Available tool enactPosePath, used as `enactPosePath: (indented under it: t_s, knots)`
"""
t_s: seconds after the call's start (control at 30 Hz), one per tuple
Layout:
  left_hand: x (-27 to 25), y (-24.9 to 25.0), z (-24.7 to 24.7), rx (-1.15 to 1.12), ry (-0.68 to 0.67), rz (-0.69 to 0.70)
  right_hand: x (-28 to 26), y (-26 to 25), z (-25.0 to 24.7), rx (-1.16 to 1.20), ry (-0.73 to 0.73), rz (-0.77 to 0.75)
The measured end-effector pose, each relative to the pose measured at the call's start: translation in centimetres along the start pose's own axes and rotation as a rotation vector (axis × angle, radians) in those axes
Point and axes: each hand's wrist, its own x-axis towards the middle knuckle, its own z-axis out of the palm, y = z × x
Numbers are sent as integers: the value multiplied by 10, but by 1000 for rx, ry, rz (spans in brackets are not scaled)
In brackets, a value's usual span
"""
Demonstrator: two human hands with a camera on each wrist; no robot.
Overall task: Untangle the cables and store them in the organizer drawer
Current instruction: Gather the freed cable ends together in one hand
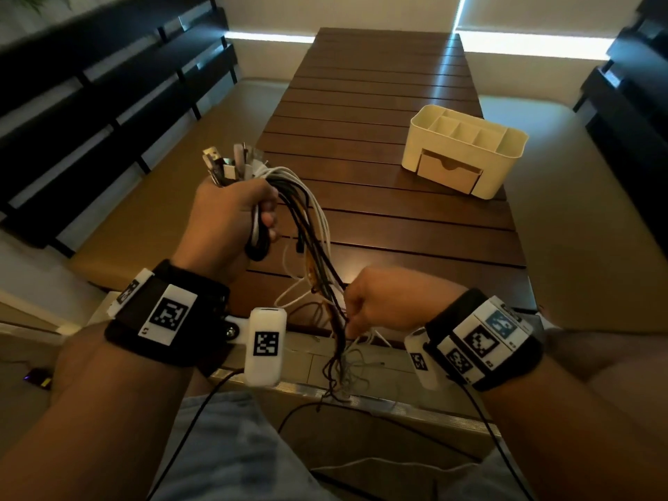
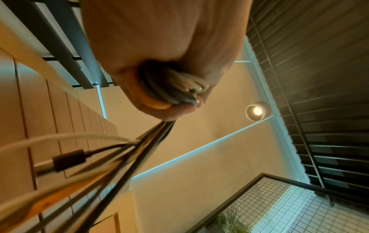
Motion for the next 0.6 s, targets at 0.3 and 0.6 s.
enactPosePath:
  t_s: [0.3,0.6]
  knots:
    - [3,5,-5,13,-51,7,3,10,12,79,-319,66]
    - [-2,11,-12,44,-80,-7,2,44,-21,430,311,26]
